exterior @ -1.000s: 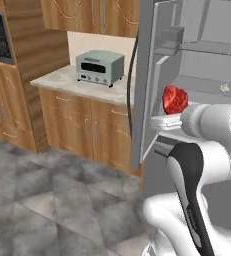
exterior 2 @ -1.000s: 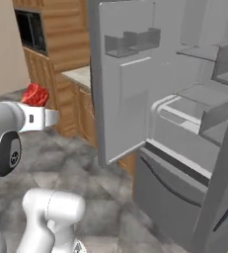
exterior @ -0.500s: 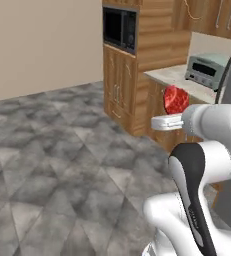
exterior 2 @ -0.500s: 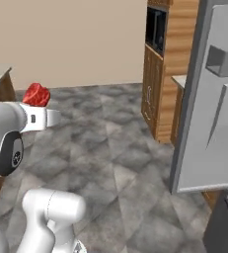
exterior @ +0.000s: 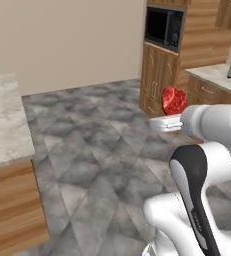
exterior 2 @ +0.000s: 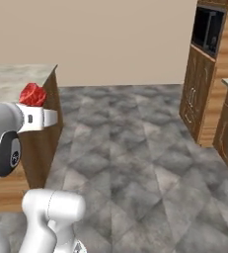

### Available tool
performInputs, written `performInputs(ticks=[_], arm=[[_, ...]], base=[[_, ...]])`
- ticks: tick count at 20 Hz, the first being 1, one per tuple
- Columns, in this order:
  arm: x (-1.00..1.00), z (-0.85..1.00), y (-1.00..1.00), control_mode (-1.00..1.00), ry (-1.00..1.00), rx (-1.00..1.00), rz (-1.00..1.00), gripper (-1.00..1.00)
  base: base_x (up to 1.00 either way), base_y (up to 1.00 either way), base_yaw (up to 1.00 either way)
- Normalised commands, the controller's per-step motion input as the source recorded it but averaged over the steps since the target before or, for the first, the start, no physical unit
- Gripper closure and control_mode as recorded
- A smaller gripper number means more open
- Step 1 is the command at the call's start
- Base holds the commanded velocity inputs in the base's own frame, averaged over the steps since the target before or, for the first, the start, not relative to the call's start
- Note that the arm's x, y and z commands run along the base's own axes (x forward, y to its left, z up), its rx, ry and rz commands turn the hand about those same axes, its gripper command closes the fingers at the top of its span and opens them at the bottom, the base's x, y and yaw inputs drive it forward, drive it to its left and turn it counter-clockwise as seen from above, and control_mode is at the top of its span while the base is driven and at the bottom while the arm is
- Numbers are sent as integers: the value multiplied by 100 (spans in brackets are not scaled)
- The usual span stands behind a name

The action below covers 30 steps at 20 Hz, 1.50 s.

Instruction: Open the fridge, remove the peach, garlic, and steak, and place them on any counter.

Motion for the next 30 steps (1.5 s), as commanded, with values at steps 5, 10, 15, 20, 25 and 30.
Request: performInputs(ticks=[5,10,15,20,25,30], arm=[[0,0,0,100,0,0,0,100],[0,0,0,100,0,0,0,100],[0,0,0,100,0,0,0,100],[0,0,0,100,0,0,0,100],[38,-26,69,-100,28,-7,37,100],[100,-31,82,-100,52,-7,20,100]], base=[[38,100,0],[98,100,4],[82,100,10],[2,97,29],[0,0,0],[0,0,0]])
